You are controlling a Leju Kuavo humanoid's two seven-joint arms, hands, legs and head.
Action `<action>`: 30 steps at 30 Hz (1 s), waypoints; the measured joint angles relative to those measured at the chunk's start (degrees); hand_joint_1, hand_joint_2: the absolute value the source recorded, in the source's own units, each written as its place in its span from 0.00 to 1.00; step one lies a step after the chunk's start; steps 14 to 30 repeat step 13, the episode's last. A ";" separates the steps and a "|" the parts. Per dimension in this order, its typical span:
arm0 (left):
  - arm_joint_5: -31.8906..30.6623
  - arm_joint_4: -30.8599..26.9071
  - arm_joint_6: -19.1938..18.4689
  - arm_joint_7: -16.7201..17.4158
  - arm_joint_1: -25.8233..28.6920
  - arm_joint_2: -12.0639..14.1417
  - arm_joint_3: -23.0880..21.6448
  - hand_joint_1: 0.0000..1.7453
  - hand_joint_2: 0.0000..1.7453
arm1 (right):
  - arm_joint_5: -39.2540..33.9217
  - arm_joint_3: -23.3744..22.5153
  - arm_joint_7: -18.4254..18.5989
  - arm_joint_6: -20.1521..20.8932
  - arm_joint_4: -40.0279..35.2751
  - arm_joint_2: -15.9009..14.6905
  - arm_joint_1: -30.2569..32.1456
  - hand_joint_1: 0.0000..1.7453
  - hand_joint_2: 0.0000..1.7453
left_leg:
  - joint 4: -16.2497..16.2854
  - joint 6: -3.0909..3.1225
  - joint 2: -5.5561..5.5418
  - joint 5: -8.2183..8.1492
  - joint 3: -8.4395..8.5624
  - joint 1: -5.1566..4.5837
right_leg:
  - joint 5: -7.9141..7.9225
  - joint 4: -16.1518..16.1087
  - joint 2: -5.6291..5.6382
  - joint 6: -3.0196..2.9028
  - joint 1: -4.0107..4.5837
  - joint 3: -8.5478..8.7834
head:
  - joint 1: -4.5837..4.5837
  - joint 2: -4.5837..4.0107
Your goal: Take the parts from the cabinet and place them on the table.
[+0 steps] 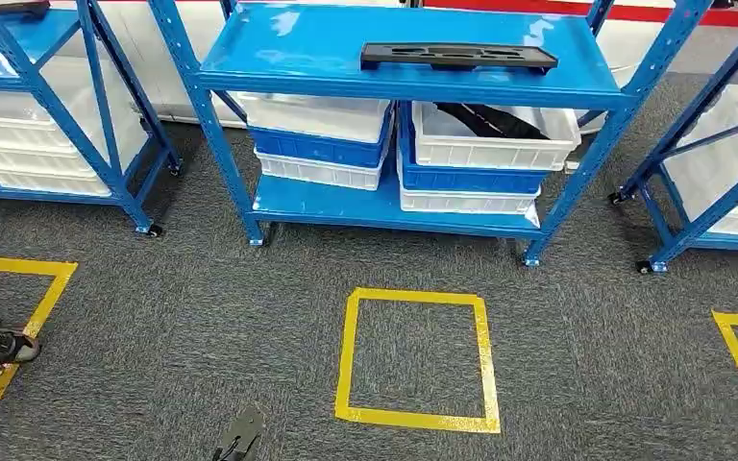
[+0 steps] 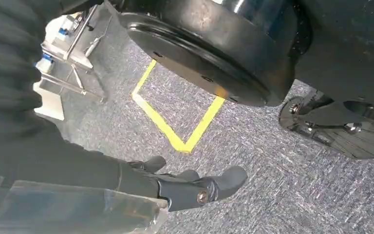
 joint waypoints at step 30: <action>-0.48 0.00 0.53 0.44 -0.03 0.17 0.22 0.00 0.00 | 0.68 -0.96 -0.09 0.37 0.02 -0.09 0.27 0.00 1.00 | 1.81 -3.21 1.21 -1.02 0.13 1.60 | -0.75 1.02 -1.63 2.37 -1.89 0.17 | 0.41 0.00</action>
